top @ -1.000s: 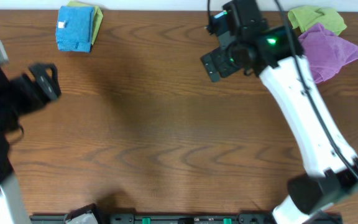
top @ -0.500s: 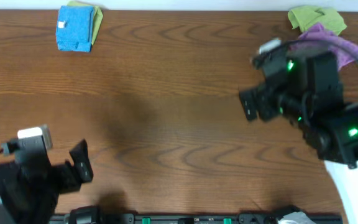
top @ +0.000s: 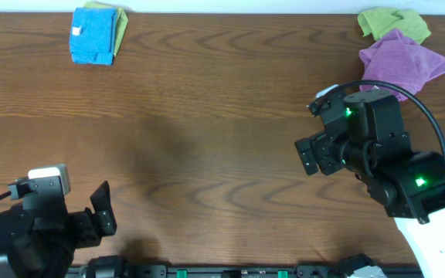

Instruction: Fold the cloth

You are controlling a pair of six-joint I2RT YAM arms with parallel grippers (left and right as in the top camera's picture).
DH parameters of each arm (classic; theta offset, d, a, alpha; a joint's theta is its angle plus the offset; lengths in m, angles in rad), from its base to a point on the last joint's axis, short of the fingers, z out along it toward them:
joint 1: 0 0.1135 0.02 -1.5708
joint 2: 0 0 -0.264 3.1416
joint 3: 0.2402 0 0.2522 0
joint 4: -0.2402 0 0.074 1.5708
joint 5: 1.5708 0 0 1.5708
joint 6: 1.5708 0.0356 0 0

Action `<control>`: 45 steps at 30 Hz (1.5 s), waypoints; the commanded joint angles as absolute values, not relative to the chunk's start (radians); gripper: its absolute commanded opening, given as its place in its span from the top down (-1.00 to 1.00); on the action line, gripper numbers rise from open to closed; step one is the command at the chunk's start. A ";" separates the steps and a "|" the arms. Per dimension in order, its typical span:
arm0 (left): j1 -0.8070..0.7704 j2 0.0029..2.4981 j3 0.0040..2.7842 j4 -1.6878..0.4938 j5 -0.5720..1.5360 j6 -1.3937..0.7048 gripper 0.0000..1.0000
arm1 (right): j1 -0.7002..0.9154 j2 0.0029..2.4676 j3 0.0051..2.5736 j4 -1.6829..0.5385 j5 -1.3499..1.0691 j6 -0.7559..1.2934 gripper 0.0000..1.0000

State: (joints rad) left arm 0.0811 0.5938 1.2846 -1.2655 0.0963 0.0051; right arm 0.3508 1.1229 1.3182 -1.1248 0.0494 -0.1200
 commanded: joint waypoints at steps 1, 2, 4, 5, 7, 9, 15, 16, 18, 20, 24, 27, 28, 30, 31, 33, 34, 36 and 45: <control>0.076 0.594 1.277 -1.287 0.078 0.023 -0.91 | 0.344 1.119 1.320 -1.122 0.052 -0.106 -0.99; 0.076 0.594 1.277 -1.293 0.078 0.022 -0.91 | 0.344 1.119 1.320 -1.122 0.052 -0.106 -0.98; 0.075 0.594 1.277 -1.305 0.078 0.023 -0.91 | 0.344 1.119 1.320 -1.122 0.052 -0.106 -0.98; 0.075 0.594 1.277 -1.314 0.078 0.023 -0.91 | 0.344 1.119 1.320 -1.122 0.052 -0.106 -0.98; 0.075 0.594 1.277 -1.322 0.078 0.023 -0.91 | 0.344 1.119 1.320 -1.122 0.052 -0.106 -0.98; 0.075 0.594 1.277 -1.335 0.078 0.023 -0.91 | 0.344 1.119 1.320 -1.122 0.052 -0.106 -0.99; 0.074 0.572 1.229 -1.268 0.076 0.024 -0.91 | 0.344 1.119 1.320 -1.122 0.052 -0.106 -0.99; 0.074 0.558 1.195 -1.216 0.074 0.027 -0.91 | 0.344 1.119 1.320 -1.122 0.052 -0.106 -0.99; 0.074 0.516 1.089 -1.086 0.079 0.040 -0.91 | 0.344 1.119 1.320 -1.122 0.052 -0.106 -0.98; 0.073 0.467 0.969 -0.952 0.102 0.042 -0.91 | 0.344 1.119 1.320 -1.122 0.052 -0.106 -0.98; 0.065 0.366 0.714 -0.691 0.149 0.041 -0.91 | 0.344 1.119 1.320 -1.122 0.052 -0.106 -0.99; 0.065 0.296 0.550 -0.530 0.165 0.040 -0.91 | 0.344 1.119 1.320 -1.122 0.052 -0.105 -0.98; 0.065 0.274 0.499 -0.484 0.170 0.040 -0.91 | 0.344 1.119 1.320 -1.122 0.052 -0.106 -0.99; 0.065 0.240 0.418 -0.416 0.177 0.037 -0.91 | 0.344 1.119 1.320 -1.122 0.052 -0.106 -0.99; 0.065 0.221 0.375 -0.382 0.182 0.037 -0.91 | 0.344 1.119 1.320 -1.122 0.052 -0.106 -0.98; 0.065 0.194 0.307 -0.330 0.186 0.023 -0.91 | 0.344 1.119 1.320 -1.122 0.052 -0.106 -0.98; 0.065 0.180 0.278 -0.310 0.186 0.012 -0.91 | 0.344 1.119 1.320 -1.122 0.052 -0.106 -0.98; 0.064 0.155 0.235 -0.289 0.186 -0.001 -0.91 | 0.344 1.119 1.320 -1.122 0.052 -0.106 -0.99; 0.041 0.038 0.084 -0.250 0.185 -0.001 -0.91 | 0.344 1.119 1.320 -1.122 0.052 -0.106 -0.98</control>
